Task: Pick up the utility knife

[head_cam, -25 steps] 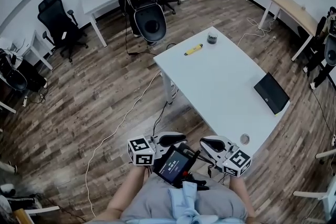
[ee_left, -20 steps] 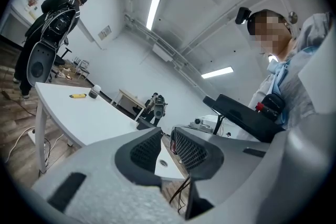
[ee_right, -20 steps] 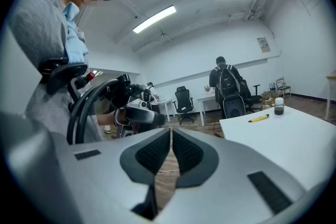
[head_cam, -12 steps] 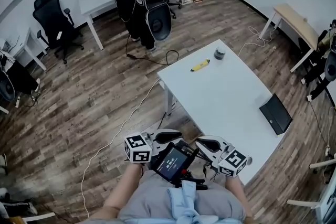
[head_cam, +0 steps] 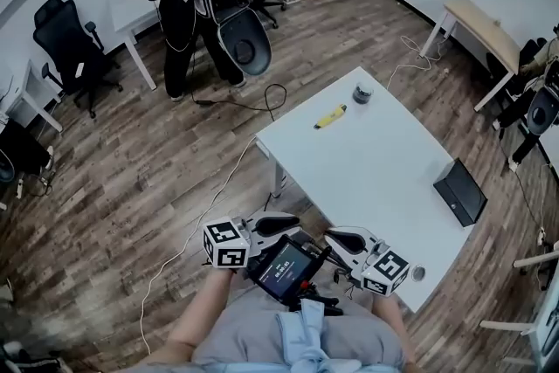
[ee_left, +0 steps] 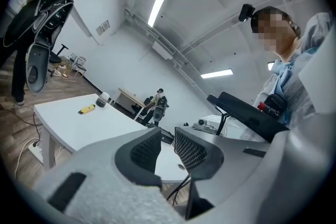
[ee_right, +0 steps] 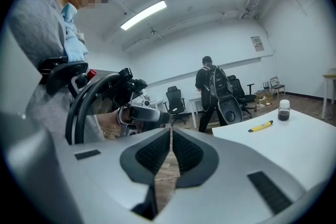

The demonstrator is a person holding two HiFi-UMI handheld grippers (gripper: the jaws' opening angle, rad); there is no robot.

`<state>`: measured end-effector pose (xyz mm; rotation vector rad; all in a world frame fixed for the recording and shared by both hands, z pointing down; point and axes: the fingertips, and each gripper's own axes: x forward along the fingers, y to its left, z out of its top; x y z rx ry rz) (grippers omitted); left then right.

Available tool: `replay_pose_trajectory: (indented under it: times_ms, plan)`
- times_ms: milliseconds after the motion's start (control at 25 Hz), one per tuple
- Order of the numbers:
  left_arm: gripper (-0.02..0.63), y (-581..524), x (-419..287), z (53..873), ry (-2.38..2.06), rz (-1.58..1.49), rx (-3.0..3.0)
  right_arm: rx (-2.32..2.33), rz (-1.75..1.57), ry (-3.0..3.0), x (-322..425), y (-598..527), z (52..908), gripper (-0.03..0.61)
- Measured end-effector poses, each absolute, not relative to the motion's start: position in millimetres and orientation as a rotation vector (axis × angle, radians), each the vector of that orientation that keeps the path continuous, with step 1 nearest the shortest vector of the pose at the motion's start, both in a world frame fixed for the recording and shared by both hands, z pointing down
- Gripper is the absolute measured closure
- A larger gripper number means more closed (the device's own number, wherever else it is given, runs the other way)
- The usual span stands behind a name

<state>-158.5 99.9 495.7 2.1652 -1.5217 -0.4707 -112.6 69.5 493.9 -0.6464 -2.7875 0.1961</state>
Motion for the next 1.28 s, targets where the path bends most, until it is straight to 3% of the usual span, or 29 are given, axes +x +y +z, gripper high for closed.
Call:
replay_pose_trajectory:
  times_ms: [880, 1280]
  plan:
    - [0.537, 1.4, -197.1, 497.2, -1.335, -0.349, 2.208, -0.517, 0.286, -2.791, -164.7, -19.2, 500.5, 0.548]
    - [0.535, -36.4, -187.7, 490.4, -1.308, -0.272, 2.190, -0.455, 0.353, -2.829, -147.8, -58.6, 492.7, 0.548]
